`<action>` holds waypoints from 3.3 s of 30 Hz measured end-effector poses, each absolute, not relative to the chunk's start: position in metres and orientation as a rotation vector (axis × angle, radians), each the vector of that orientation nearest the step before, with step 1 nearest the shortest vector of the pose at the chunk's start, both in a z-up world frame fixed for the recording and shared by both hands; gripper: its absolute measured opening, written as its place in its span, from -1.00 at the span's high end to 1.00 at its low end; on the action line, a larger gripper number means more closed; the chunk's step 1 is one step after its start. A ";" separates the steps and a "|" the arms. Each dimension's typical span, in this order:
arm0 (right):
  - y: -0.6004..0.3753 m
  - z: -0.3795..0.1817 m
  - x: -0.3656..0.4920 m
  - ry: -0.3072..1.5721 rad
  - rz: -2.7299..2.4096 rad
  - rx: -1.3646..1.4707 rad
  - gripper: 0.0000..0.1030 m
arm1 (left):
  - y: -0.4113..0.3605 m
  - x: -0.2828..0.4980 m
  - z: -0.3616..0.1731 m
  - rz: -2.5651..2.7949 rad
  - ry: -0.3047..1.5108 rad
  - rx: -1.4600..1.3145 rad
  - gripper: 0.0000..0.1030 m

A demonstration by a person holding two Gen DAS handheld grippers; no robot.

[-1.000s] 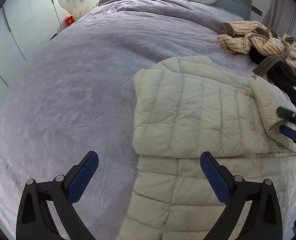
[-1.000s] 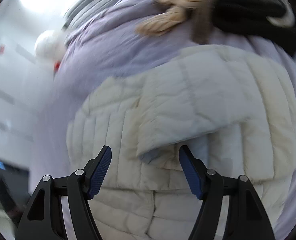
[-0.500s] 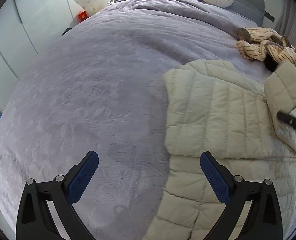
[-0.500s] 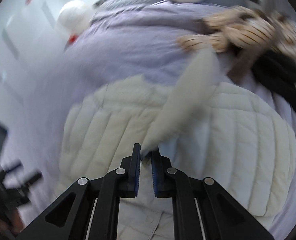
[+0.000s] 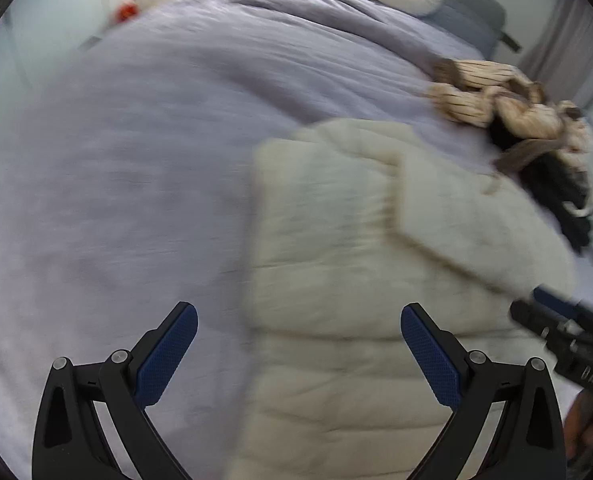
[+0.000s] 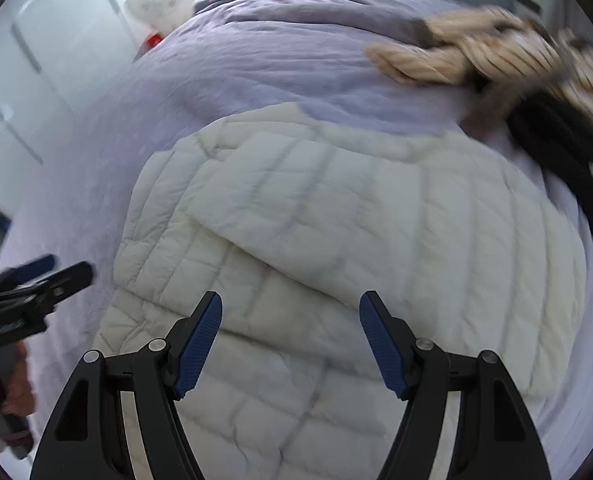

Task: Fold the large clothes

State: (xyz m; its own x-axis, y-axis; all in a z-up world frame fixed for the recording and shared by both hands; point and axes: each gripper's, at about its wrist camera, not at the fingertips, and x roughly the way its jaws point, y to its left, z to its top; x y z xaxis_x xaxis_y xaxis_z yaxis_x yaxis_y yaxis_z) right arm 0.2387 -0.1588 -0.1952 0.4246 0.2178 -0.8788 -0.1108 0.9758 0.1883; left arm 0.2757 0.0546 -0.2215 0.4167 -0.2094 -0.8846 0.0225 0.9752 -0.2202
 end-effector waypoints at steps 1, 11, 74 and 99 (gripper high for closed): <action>-0.172 -0.194 0.234 1.115 0.194 0.157 -0.45 | 0.048 0.284 -0.223 -0.190 1.145 -0.221 -0.98; -0.323 -0.224 0.185 1.086 0.070 0.815 -0.45 | -0.014 0.345 -0.252 -0.352 1.255 -0.427 -0.97; -0.359 -0.253 0.209 1.127 -0.095 0.550 0.71 | -0.002 0.300 -0.224 -0.278 1.124 -0.086 0.90; -0.347 -0.208 0.170 1.121 -0.042 0.546 0.10 | -0.011 0.280 -0.224 -0.191 1.199 0.029 0.89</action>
State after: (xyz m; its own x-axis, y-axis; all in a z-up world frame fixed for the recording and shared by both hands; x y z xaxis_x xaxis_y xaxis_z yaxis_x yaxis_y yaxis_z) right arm 0.1697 -0.3469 -0.2078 0.4487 0.2367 -0.8618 0.3002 0.8683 0.3948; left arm 0.2802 -0.0106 -0.2239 0.3493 -0.1319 -0.9277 0.1622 0.9836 -0.0788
